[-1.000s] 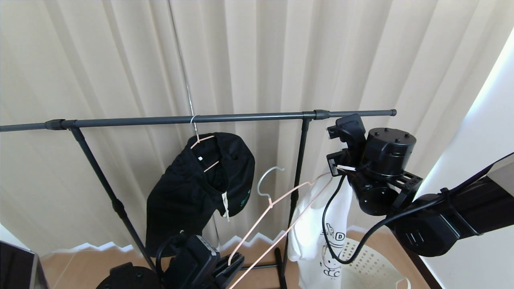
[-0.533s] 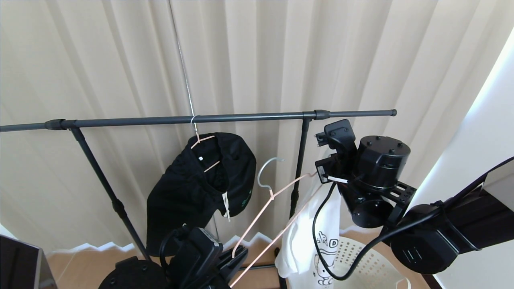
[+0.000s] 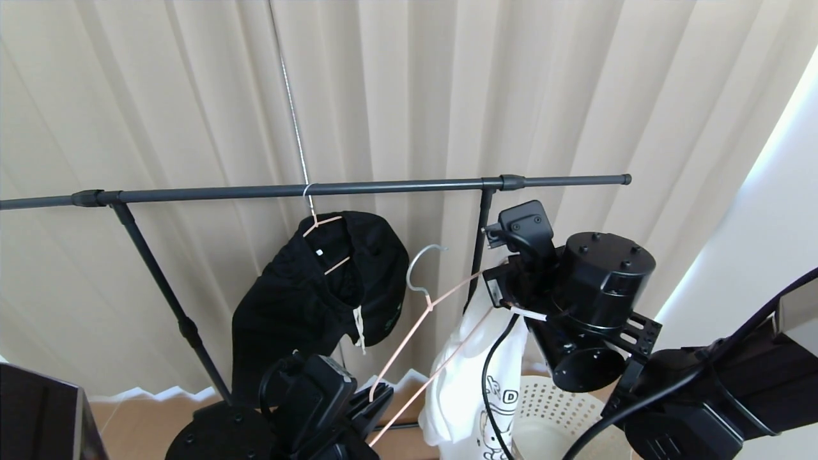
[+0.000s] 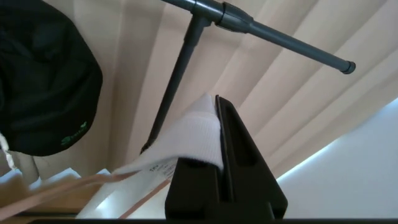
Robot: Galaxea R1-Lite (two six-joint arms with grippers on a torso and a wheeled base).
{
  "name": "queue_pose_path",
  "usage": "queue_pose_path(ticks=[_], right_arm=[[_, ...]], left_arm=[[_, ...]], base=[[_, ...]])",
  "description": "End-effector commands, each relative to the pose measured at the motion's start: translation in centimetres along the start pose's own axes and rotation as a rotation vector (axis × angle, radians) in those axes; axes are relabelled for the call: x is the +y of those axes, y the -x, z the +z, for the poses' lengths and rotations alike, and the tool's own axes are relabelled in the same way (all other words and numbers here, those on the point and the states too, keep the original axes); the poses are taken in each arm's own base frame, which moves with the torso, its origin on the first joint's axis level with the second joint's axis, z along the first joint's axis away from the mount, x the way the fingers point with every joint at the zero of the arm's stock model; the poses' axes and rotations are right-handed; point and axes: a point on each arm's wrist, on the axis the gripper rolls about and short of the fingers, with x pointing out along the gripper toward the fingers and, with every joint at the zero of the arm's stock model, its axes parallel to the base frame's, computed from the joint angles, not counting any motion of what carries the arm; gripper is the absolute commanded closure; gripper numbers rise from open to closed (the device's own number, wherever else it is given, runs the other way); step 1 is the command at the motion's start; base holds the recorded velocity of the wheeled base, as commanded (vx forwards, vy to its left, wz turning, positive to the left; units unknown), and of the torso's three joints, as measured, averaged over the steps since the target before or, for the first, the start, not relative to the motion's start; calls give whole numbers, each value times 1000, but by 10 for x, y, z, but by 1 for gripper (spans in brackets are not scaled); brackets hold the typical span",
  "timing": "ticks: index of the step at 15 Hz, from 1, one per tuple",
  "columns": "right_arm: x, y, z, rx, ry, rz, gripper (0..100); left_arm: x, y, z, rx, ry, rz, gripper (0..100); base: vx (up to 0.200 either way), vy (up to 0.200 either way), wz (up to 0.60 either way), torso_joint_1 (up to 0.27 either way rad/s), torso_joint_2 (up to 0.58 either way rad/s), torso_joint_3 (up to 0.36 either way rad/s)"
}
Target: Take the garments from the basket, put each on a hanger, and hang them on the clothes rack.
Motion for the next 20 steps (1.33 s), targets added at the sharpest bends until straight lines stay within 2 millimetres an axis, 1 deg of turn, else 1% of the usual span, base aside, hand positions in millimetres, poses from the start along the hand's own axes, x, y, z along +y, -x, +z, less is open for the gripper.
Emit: queue_pose_path(ticks=[1,3,6,10,15,18,19,20], right_arm=[[5,17,9,-30,-12,44,100],[14,34,13,-48,-12,101,100],[28,54,14,-62,-3,175,100],[41,75,20,-110,-36,240,100],[46,86,27,-147,-76,269,100],[45,86,30,-170,-108,259,100],[44,85,31,-172,-110,257,0],[42,82,32,-174,-114,245,0]], left_arm=[[1,0,-1,2,0,3,100],[2,-1,-1,4,1,6,100],[2,-1,-2,8,2,9,100],[2,-3,-1,1,19,9,100],[3,-5,0,-5,24,18,100],[3,-5,1,-6,23,18,100],[3,-5,1,-6,23,18,100],[4,-3,1,-8,23,18,100]], base=[[0,0,0,0,0,0],[0,0,0,0,0,0],[0,0,0,0,0,0],[0,0,0,0,0,0],[0,0,0,0,0,0],[0,0,0,0,0,0],[0,0,0,0,0,0],[0,0,0,0,0,0]])
